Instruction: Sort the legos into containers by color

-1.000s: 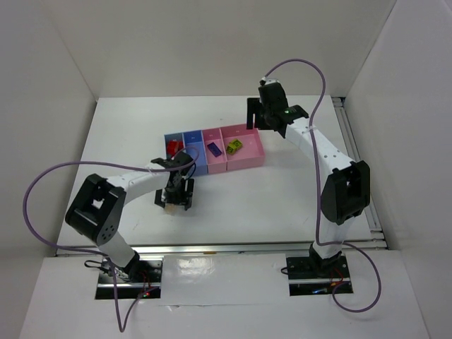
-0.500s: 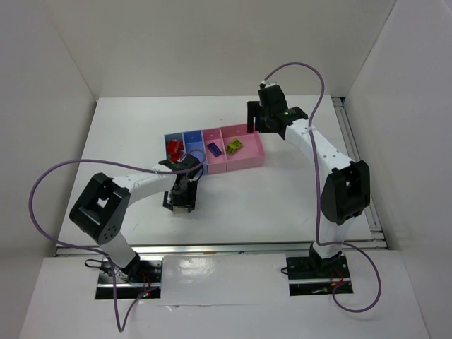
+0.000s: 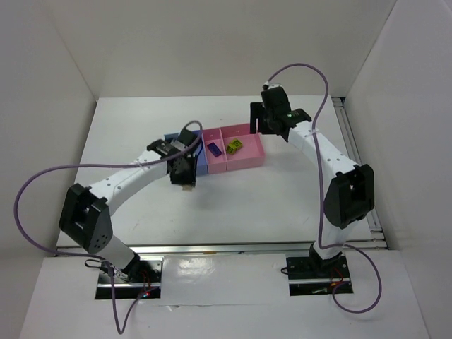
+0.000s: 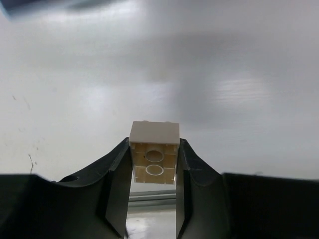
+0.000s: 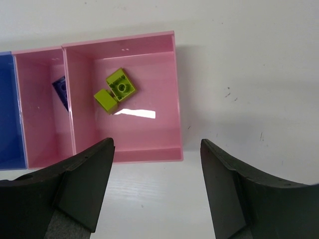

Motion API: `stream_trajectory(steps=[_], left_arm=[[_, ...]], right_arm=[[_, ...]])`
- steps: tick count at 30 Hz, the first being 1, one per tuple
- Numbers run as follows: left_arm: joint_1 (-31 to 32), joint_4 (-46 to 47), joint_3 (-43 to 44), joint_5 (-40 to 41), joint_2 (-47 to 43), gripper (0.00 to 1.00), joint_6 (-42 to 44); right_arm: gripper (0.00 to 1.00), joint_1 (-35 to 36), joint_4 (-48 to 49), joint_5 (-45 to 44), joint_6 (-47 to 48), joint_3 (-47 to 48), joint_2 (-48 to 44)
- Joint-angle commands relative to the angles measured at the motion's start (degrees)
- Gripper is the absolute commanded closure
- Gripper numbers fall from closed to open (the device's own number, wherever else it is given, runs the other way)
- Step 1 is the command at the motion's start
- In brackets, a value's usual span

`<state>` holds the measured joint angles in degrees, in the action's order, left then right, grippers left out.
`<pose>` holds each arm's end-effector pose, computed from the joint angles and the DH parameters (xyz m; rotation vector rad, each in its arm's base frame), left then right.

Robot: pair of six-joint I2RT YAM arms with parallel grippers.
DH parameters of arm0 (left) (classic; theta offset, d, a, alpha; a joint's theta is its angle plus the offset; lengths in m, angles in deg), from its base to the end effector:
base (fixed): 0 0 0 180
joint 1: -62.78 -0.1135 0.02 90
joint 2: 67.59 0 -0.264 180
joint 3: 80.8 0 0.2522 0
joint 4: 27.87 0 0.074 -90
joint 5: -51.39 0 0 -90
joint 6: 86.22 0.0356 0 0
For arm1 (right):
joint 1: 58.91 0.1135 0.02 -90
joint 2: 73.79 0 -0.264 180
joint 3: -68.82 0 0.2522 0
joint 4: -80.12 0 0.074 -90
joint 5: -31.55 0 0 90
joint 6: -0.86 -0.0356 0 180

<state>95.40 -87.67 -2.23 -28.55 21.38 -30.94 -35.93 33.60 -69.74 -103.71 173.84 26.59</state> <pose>0.2562 -0.1566 0.2293 -0.0929 2.7561 -0.0648 0.3710 0.1498 0.3209 -0.0670 2.2862 0.1145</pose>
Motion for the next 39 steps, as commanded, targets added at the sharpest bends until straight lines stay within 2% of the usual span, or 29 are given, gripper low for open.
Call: stream_trajectory(steps=[1,7,11,13,17,18,19,23,26,27,28,30,31,35,39], left_arm=[[-0.81,-3.35,15.28,-0.75,-1.0,0.93,3.6],[-5.11,-3.97,30.96,-1.98,12.86,0.94,2.9],[-7.04,-4.5,42.29,0.3,21.13,0.92,4.48],[-7.92,-5.1,46.34,0.92,24.13,0.91,5.01],[-10.03,-5.11,48.47,2.15,29.24,0.88,4.49],[-10.9,-5.11,49.0,1.37,30.11,0.82,4.49],[-11.52,-5.11,49.0,1.36,30.12,0.67,4.49],[-11.53,-4.58,50.14,-0.84,32.31,0.32,5.62],[-11.53,-4.58,50.14,-0.84,31.8,0.31,6.24],[-11.53,-4.58,50.14,-0.84,31.79,0.22,6.77],[-11.53,-4.58,50.14,-0.84,30.84,0.18,6.77],[-11.01,-4.58,51.37,-0.84,28.73,0.16,7.38],[-11.0,-4.58,51.37,-0.84,27.85,0.05,7.91],[-11.0,-4.58,52.87,-1.45,25.73,0.03,8.44],[-11.0,-6.52,52.62,-2.06,22.31,0.03,8.44]], right_arm=[[0.23,-1.44,-0.12,-0.93,-0.46,-1.87,-5.45],[0.23,-1.98,-0.12,-0.93,-1.08,-3.11,-6.68],[0.23,-1.98,-1.34,-1.8,-0.55,-3.11,-7.83],[0.23,-2.5,-1.87,-1.81,-0.55,-3.11,-8.44],[0.23,-3.64,-1.88,-2.42,-0.55,-3.11,-8.97],[0.23,-3.65,-2.4,-2.42,-0.55,-3.11,-8.97],[0.23,-3.65,-2.4,-2.42,-0.55,-3.11,-8.97],[0.23,-3.65,-2.93,-2.42,-0.55,-2.5,-8.97],[0.19,-3.65,-3.46,-2.95,-0.55,-1.88,-8.44],[0.14,-3.65,-3.46,-2.95,-1.07,-1.88,-8.44],[0.09,-3.65,-3.46,-2.95,-1.08,-1.88,-8.44],[0.01,-4.34,-3.46,-2.95,-2.3,-1.88,-9.06],[0.01,-4.35,-4.07,-2.95,-2.31,-1.88,-9.06],[0.01,-5.76,-3.55,-2.42,-3.45,-3.02,-10.72],[0.01,-6.89,-4.07,-6.62,-6.95,-4.07,-12.74]])
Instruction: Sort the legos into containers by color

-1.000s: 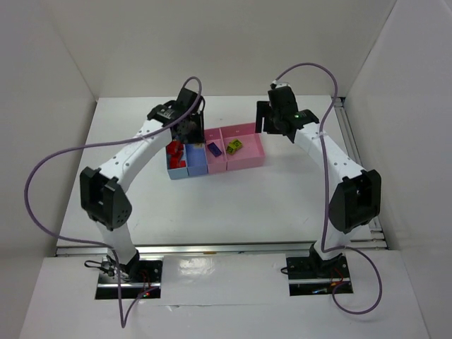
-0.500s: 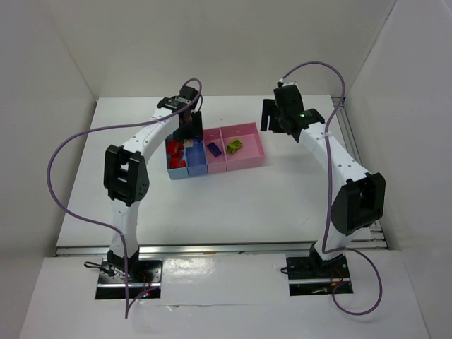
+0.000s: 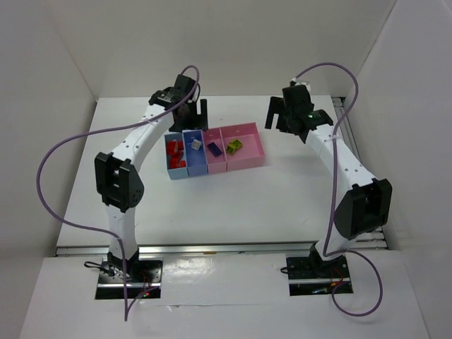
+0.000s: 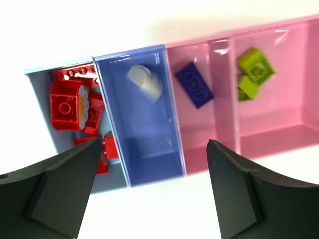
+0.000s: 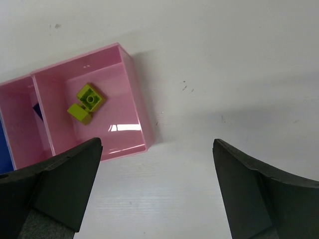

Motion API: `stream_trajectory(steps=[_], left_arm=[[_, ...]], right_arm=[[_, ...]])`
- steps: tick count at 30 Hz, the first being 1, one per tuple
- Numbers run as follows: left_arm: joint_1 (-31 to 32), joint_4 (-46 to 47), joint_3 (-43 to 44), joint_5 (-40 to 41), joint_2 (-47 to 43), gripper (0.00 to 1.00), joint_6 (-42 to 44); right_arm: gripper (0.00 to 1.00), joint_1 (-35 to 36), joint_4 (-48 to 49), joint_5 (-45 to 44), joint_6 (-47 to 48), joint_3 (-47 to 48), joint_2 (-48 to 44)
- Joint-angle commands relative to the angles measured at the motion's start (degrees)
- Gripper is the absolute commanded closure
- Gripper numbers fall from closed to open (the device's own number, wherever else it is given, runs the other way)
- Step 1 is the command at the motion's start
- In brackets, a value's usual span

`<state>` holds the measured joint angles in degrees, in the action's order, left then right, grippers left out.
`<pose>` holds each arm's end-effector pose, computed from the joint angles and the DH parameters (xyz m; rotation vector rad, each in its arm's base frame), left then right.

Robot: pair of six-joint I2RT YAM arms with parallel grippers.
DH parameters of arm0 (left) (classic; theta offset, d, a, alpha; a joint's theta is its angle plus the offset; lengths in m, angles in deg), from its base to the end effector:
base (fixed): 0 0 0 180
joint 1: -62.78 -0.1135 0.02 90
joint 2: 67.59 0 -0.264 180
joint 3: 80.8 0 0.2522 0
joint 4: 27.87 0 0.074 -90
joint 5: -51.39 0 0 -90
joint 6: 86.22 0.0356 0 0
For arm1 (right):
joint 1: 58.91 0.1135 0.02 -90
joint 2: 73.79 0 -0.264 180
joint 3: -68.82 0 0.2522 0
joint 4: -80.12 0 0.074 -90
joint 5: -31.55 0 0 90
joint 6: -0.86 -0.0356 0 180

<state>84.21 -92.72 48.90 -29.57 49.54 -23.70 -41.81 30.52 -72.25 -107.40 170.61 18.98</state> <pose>0.4240 -0.1604 0.3170 -0.1973 2.4674 -0.1719 0.3507 0.0990 0.3461 0.1482 2.2503 0.0551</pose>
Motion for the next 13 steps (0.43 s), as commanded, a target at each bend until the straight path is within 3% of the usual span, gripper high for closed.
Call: stream_trajectory(steps=[1,4,13], left_arm=[[0.19,-1.47,0.7,-1.04,-7.16,0.03,1.21],[0.19,-0.86,-2.03,-1.65,-12.6,0.01,1.81],[0.19,4.07,-15.12,-2.27,-28.78,0.0,2.88]], right_arm=[[0.01,-1.02,-0.99,-6.04,-4.4,-1.8,-5.67],[0.01,-3.12,-2.22,-12.47,-8.97,-4.08,-7.86],[0.01,-8.83,-3.46,-13.97,-12.85,-10.59,-13.05]])
